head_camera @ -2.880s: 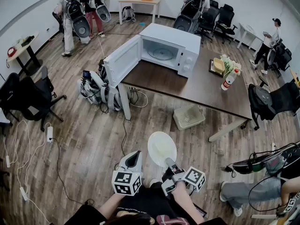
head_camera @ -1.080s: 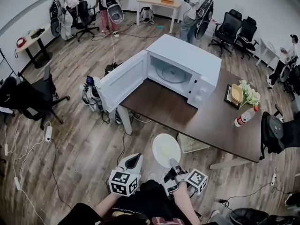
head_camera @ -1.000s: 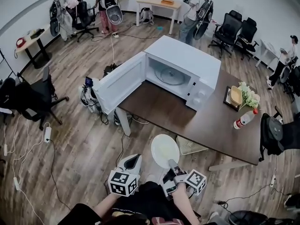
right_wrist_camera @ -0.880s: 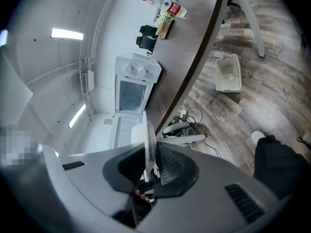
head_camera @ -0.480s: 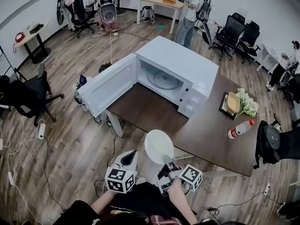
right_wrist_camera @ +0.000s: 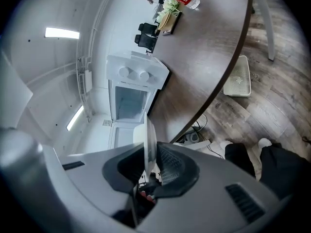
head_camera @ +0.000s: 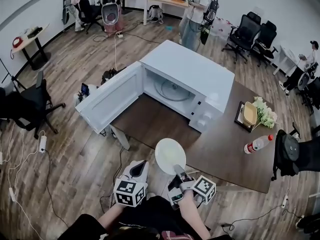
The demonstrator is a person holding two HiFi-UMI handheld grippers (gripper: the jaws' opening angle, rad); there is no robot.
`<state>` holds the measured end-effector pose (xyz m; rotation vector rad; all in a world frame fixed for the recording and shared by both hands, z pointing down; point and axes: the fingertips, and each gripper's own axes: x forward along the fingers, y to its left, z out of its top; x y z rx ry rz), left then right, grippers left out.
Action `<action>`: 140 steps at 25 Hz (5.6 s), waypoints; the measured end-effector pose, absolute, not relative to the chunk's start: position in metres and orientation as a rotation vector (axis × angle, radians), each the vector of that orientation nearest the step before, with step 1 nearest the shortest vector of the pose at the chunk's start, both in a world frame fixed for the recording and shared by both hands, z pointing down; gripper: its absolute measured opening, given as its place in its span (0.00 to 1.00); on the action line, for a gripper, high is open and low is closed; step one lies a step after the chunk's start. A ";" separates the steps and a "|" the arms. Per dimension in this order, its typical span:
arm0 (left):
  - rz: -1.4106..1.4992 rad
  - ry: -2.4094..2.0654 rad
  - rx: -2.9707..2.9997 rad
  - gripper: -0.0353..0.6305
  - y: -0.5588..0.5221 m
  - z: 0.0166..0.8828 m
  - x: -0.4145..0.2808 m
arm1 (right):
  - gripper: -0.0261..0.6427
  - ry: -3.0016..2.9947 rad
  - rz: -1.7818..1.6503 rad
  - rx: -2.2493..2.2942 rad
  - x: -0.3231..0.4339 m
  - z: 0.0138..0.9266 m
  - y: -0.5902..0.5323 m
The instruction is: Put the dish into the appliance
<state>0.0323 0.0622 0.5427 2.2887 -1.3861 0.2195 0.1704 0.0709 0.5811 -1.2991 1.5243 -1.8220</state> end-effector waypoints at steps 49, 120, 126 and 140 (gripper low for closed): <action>0.303 -1.228 2.362 0.06 -0.178 0.542 -0.041 | 0.13 1.136 -1.531 -1.453 0.107 0.583 -0.249; 0.390 -1.229 2.372 0.06 -0.210 0.557 -0.012 | 0.51 1.837 -1.249 -2.011 0.122 0.587 -0.331; 0.401 -1.241 2.363 0.06 -0.212 0.561 -0.017 | 0.55 1.949 -1.211 -2.144 0.121 0.591 -0.328; 0.400 -1.230 2.363 0.06 -0.215 0.565 -0.024 | 0.63 2.234 -0.983 -2.156 0.111 0.580 -0.315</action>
